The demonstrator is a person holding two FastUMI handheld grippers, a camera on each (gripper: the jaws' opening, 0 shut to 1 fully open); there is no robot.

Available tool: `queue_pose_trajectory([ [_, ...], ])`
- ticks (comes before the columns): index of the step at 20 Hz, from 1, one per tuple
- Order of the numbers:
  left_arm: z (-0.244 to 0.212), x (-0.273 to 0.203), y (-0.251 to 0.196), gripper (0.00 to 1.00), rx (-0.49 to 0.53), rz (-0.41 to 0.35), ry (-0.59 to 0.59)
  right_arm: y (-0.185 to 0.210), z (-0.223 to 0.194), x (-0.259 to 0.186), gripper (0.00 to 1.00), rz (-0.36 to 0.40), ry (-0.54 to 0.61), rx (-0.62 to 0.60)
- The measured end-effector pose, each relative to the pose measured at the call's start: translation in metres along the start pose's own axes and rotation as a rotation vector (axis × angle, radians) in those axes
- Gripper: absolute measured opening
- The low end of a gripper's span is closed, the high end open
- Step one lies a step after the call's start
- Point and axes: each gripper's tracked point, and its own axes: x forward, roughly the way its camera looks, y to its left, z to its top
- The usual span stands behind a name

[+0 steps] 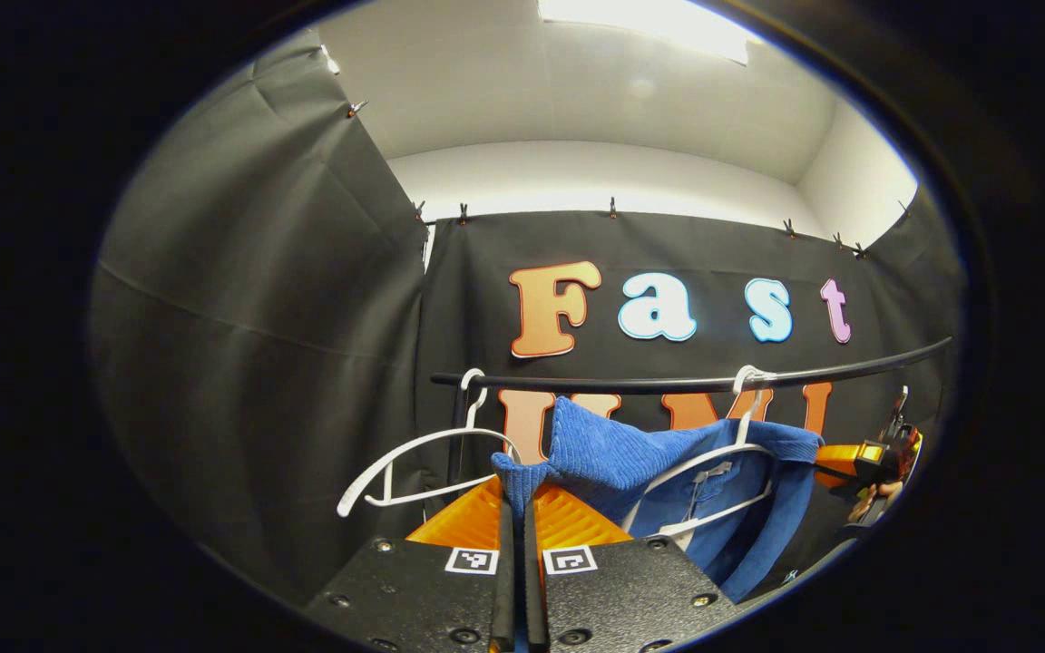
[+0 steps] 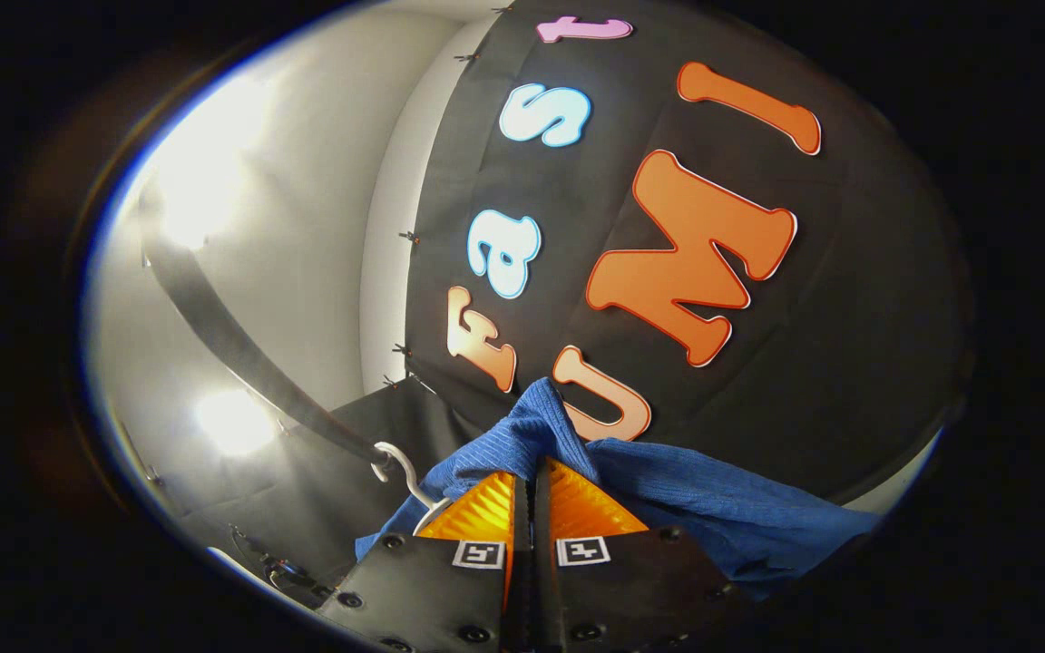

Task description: Grasp the clothes on the hanger with both hands and then place them into the laundry hamper below.

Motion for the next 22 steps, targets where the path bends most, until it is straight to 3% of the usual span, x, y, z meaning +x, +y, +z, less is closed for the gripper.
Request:
queue_pose_trajectory([
  [4, 0.005, 0.016, 0.009, 0.05, 0.035, -0.022, -0.005, -0.001, 0.013, 0.004, 0.07, 0.005, -0.031, 0.009],
  [10, -0.025, 0.045, 0.006, 0.05, 0.060, -0.101, 0.052, -0.015, 0.037, 0.007, 0.07, -0.037, -0.076, -0.015],
  [22, -0.068, 0.061, 0.001, 0.05, -0.038, -0.227, 0.130, -0.050, 0.058, 0.029, 0.07, -0.151, -0.105, -0.086],
])
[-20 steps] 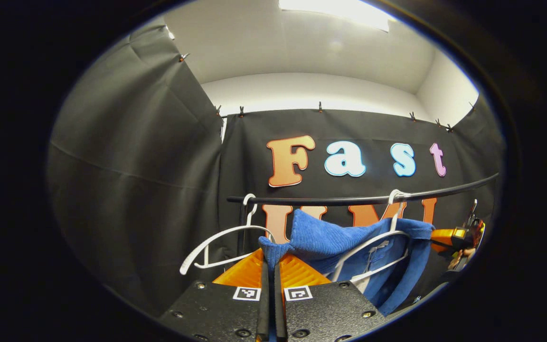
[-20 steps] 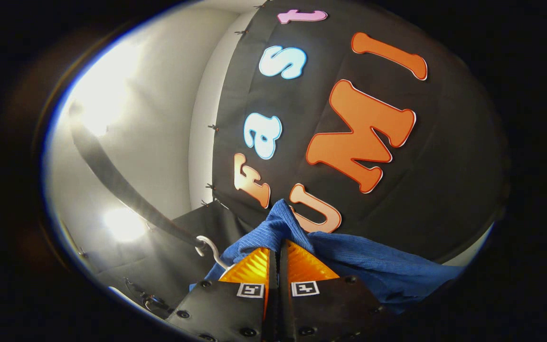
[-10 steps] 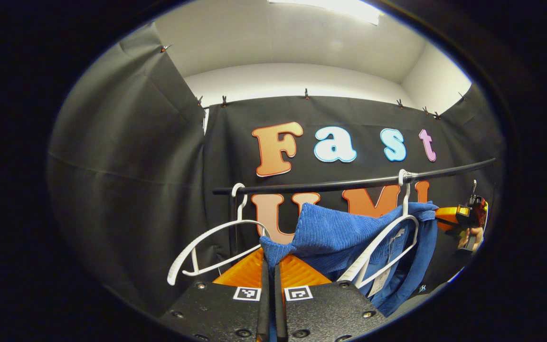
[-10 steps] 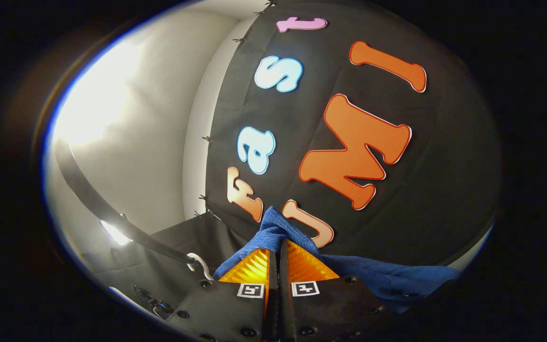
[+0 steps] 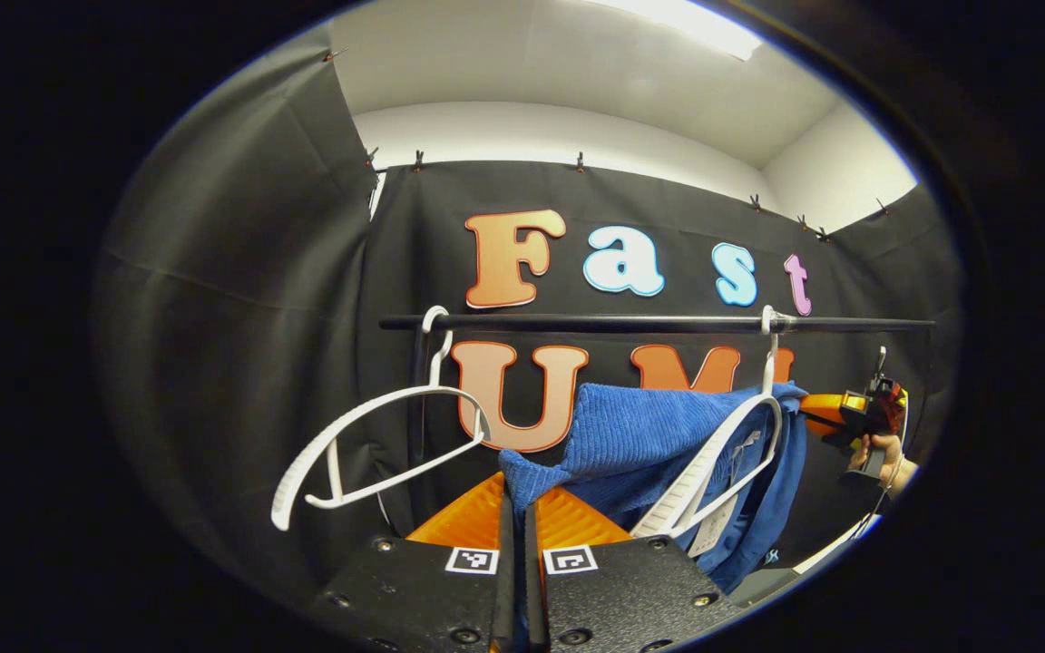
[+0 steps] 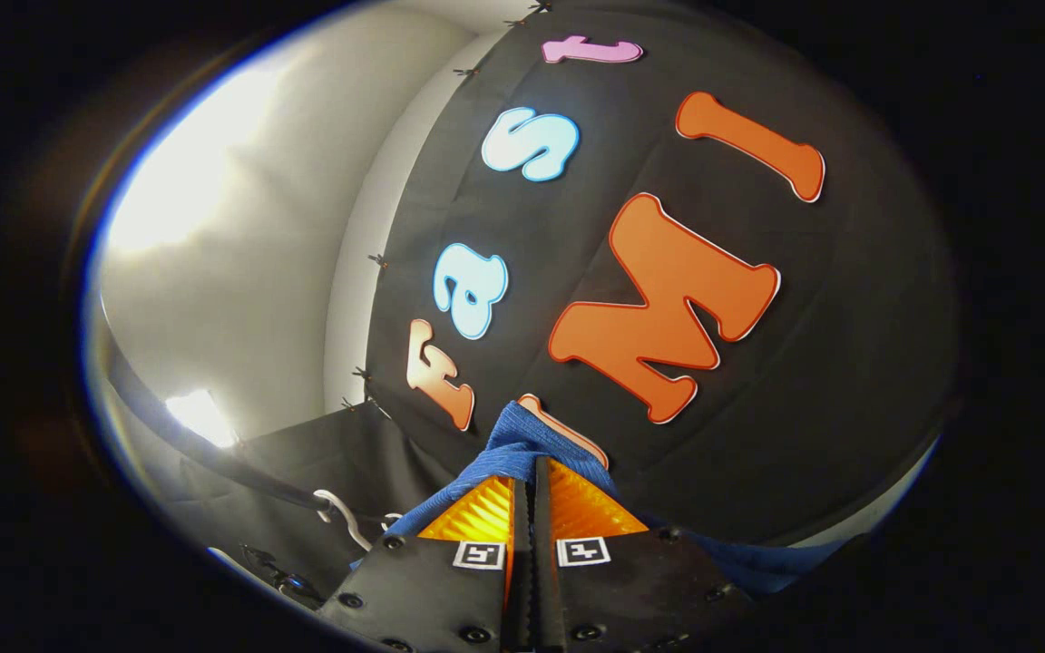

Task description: Grasp the clothes on the hanger with both hands and then place them into the laundry hamper below.

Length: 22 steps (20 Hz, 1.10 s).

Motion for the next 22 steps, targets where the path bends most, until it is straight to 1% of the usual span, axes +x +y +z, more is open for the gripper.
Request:
queue_pose_trajectory([
  [2, -0.010, 0.002, -0.002, 0.05, -0.002, -0.008, 0.016, -0.013, -0.003, 0.002, 0.07, -0.031, 0.007, 0.016],
  [4, -0.019, 0.004, -0.006, 0.05, -0.024, -0.017, 0.031, -0.018, -0.005, 0.003, 0.07, -0.039, 0.008, 0.031],
  [8, -0.044, -0.003, -0.004, 0.05, -0.065, -0.013, 0.067, -0.034, -0.017, 0.004, 0.07, -0.084, 0.035, 0.036],
  [11, -0.065, -0.010, -0.010, 0.05, -0.070, -0.018, 0.109, -0.060, -0.027, 0.004, 0.07, -0.153, 0.041, 0.037],
  [16, -0.096, -0.020, -0.017, 0.06, -0.064, -0.015, 0.166, -0.079, -0.043, -0.021, 0.07, -0.207, 0.046, 0.043],
  [22, -0.117, -0.030, -0.027, 0.05, -0.084, -0.008, 0.193, -0.095, -0.060, -0.057, 0.07, -0.282, 0.073, 0.005],
])
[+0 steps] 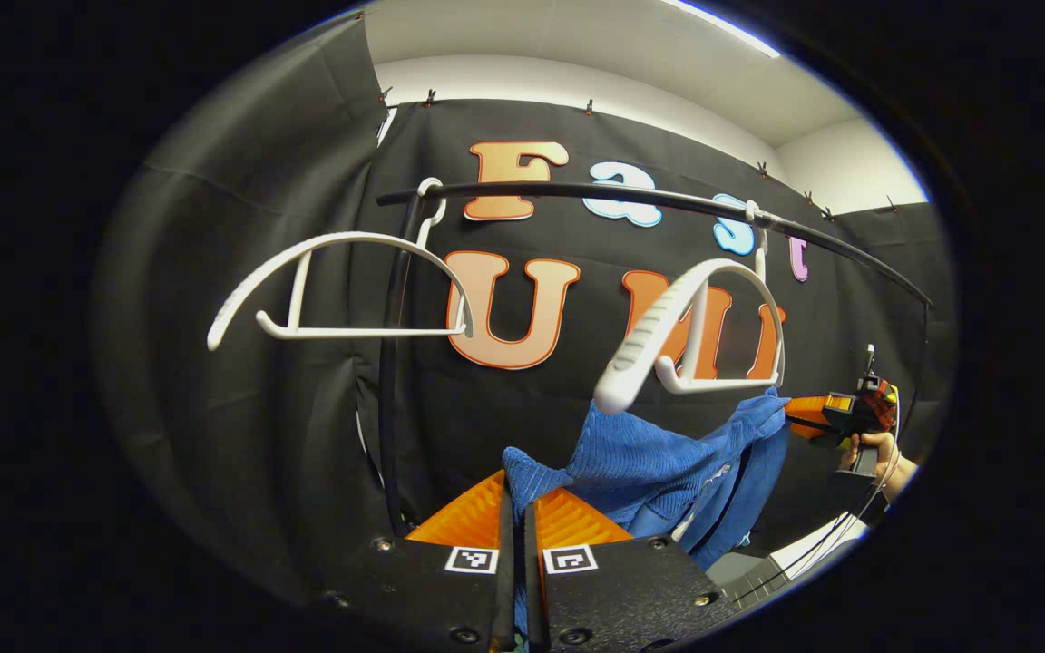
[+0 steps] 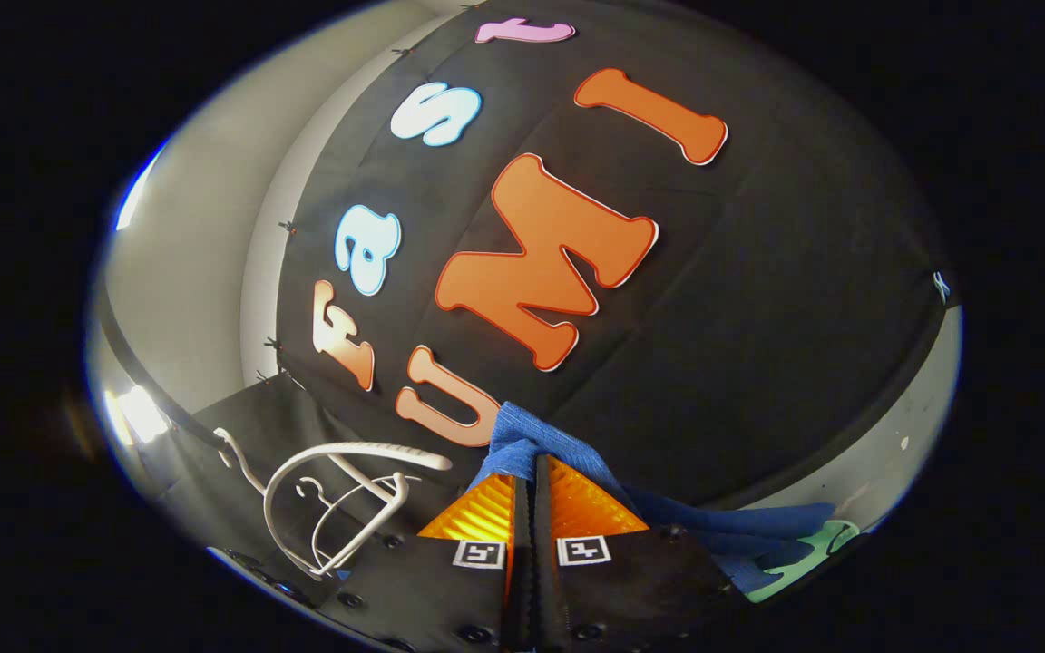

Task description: Grasp the clothes on the hanger with both hands and then place them into the laundry hamper below.

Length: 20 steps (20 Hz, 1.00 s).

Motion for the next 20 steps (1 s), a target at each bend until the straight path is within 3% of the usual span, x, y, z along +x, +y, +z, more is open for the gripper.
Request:
queue_pose_trajectory([
  [6, -0.018, -0.007, -0.017, 0.05, -0.018, -0.016, 0.026, -0.013, -0.019, -0.032, 0.07, -0.048, 0.016, -0.041],
  [10, -0.017, -0.016, -0.036, 0.05, 0.021, -0.034, 0.016, -0.011, -0.038, -0.061, 0.07, -0.069, 0.032, -0.085],
  [20, -0.030, -0.015, -0.106, 0.05, 0.048, -0.135, 0.034, 0.008, -0.078, -0.091, 0.07, -0.091, 0.073, -0.179],
])
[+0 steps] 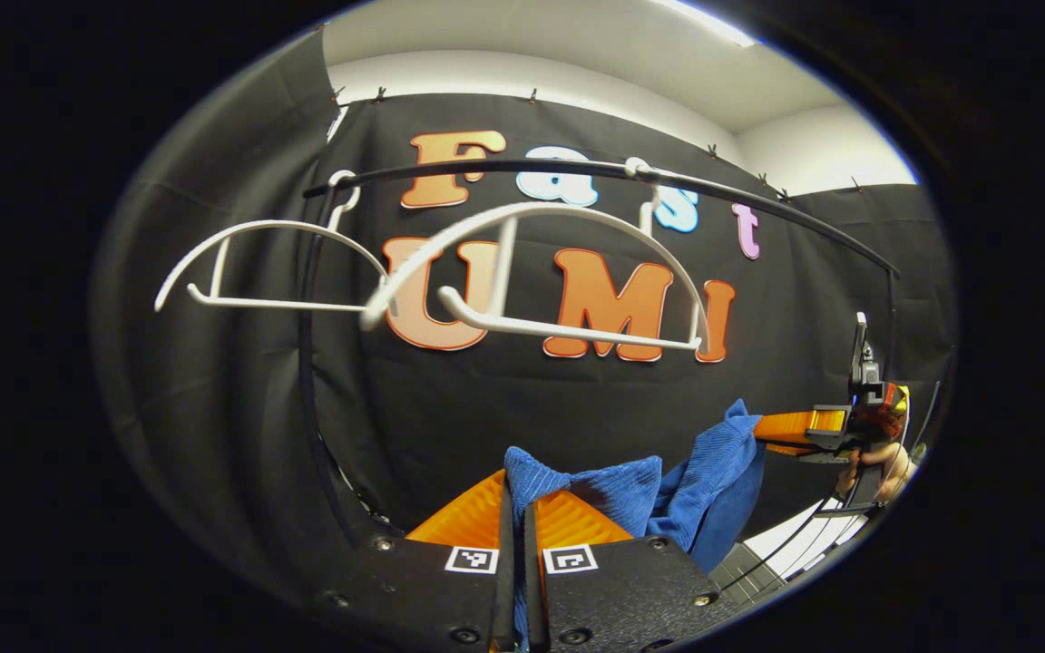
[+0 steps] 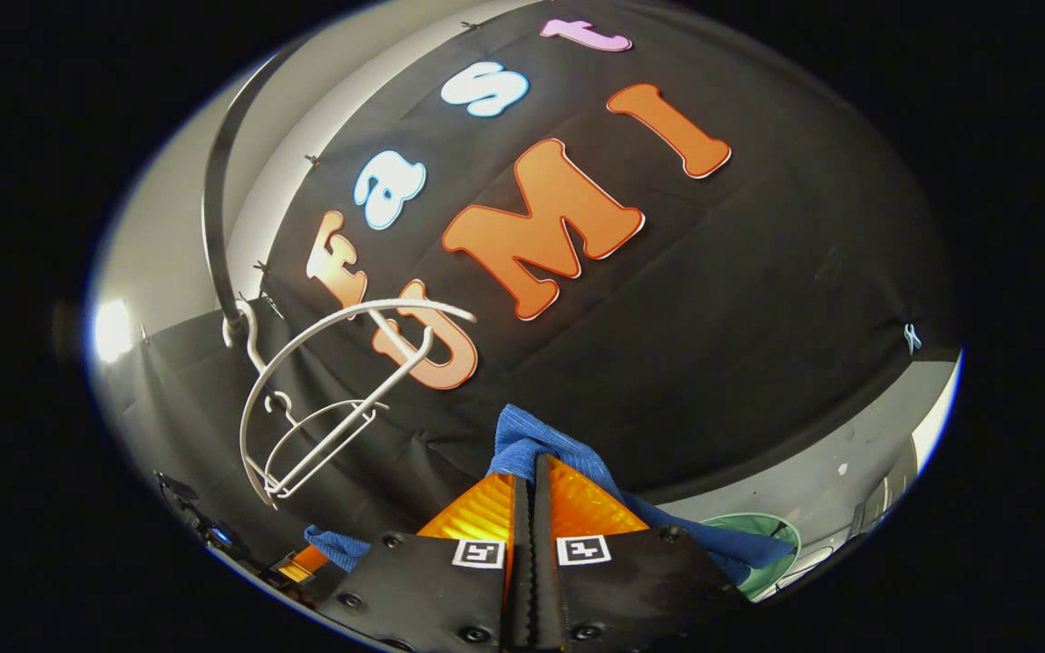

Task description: Grasp the clothes on the hanger with both hands and then place them into the laundry hamper below.

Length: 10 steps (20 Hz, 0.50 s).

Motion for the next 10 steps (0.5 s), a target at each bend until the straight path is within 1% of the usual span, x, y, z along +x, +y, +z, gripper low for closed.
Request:
queue_pose_trajectory([
  [4, -0.009, 0.012, -0.036, 0.05, -0.016, -0.066, 0.018, 0.002, -0.011, -0.005, 0.07, -0.013, 0.004, -0.018],
  [8, -0.021, 0.028, -0.061, 0.05, -0.037, -0.108, 0.050, -0.001, -0.024, -0.009, 0.08, -0.043, 0.005, -0.052],
  [10, -0.029, 0.037, -0.071, 0.05, -0.026, -0.126, 0.068, -0.004, -0.028, -0.008, 0.07, -0.059, 0.010, -0.059],
])
